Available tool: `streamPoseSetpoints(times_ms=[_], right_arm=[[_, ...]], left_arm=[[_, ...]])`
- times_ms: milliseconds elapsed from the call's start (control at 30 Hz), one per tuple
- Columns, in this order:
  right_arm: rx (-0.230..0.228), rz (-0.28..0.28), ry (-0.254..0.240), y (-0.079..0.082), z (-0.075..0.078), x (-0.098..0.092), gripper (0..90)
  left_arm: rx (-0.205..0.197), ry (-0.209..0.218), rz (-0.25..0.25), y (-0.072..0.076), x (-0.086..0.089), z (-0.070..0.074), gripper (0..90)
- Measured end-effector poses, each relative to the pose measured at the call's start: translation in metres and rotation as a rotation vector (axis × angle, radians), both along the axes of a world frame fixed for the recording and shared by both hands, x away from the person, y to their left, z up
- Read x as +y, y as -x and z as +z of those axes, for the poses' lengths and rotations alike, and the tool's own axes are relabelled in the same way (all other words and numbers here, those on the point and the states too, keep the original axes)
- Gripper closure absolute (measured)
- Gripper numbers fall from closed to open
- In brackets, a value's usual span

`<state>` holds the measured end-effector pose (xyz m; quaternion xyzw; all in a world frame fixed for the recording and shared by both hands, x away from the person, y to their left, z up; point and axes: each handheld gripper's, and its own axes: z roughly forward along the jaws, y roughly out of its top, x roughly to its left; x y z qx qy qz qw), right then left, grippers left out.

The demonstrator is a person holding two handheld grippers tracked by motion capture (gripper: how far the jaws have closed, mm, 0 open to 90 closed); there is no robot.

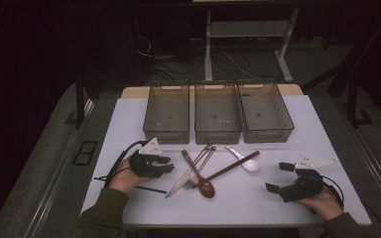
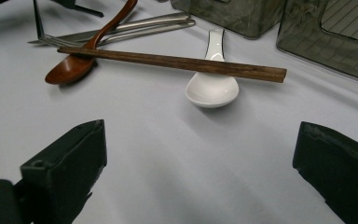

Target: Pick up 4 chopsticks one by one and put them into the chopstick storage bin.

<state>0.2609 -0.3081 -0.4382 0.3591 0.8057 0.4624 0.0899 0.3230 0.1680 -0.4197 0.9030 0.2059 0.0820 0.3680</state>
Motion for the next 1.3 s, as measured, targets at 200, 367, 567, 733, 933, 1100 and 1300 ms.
streamPoseSetpoints(times_ms=[200,367,567,733,933,1100,1300], right_arm=[[0.000,-0.001,-0.019,0.000,0.001,0.000,2.6],[-0.004,-0.001,-0.014,0.001,0.000,0.002,2.6],[-0.004,-0.002,-0.013,0.001,0.000,0.002,2.6],[-0.004,-0.003,-0.013,0.000,-0.001,0.002,2.6],[-0.003,-0.006,-0.017,0.001,0.000,0.001,2.6],[-0.005,-0.006,-0.017,0.000,0.000,0.001,2.5],[-0.005,-0.006,-0.017,0.000,0.000,0.001,2.5]], left_arm=[[0.009,0.025,0.032,0.022,0.013,0.002,57.0],[0.017,0.024,0.028,0.037,0.022,-0.003,58.0],[0.031,0.008,-0.012,0.045,0.027,-0.010,61.6],[0.064,-0.005,-0.067,0.047,0.024,-0.015,65.1],[0.075,-0.035,-0.099,0.047,0.018,-0.019,68.8],[0.062,-0.043,-0.100,0.047,0.017,-0.021,73.1],[0.054,-0.030,-0.104,0.044,0.015,-0.022,76.8]])
